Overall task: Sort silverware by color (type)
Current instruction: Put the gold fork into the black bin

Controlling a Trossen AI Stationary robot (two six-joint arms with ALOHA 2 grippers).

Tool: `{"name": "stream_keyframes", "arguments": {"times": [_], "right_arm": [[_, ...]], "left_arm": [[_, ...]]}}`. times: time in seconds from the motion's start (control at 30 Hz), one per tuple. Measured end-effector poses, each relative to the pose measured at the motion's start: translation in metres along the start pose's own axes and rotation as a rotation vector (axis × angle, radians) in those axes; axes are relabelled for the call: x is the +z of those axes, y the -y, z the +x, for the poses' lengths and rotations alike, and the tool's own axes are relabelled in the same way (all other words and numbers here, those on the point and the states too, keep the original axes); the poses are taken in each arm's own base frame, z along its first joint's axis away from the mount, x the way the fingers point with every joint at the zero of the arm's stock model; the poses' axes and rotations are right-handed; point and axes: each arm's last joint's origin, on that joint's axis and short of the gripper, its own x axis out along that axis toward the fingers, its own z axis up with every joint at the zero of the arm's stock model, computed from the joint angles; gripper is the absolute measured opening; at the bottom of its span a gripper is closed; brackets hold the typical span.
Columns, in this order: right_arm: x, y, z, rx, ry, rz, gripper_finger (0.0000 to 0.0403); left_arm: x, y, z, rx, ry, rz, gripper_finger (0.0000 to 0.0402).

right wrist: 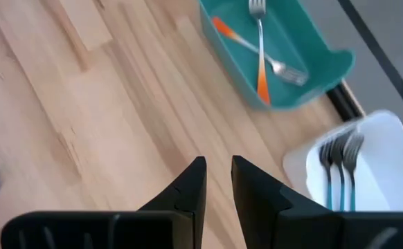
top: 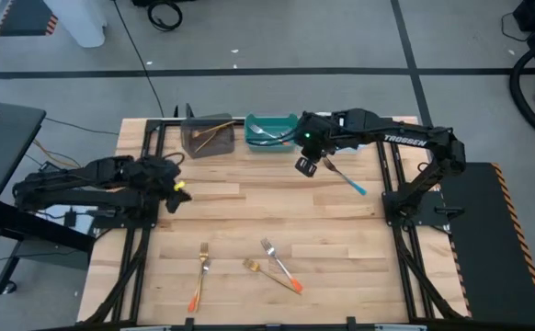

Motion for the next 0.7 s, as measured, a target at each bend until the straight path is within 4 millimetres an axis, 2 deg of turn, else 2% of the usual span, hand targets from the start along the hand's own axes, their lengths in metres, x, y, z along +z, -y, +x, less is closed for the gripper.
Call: {"name": "stream_keyframes", "arguments": {"times": [0.23, 0.4, 0.7], "right_arm": [[-0.011, -0.006, -0.002, -0.019, -0.086, 0.023, 0.0077], [-0.019, -0.009, -0.004, -0.036, -0.148, 0.049, 0.0077], [-0.027, -0.017, -0.008, -0.038, -0.2, 0.011, 0.0077]], "left_arm": [[-0.014, 0.011, 0.004, -0.063, -0.174, -0.22, 0.0075], [-0.022, 0.022, 0.016, -0.012, -0.277, -0.324, 0.0076], [-0.045, 0.044, 0.047, 0.135, -0.394, -0.296, 0.0076]]}}
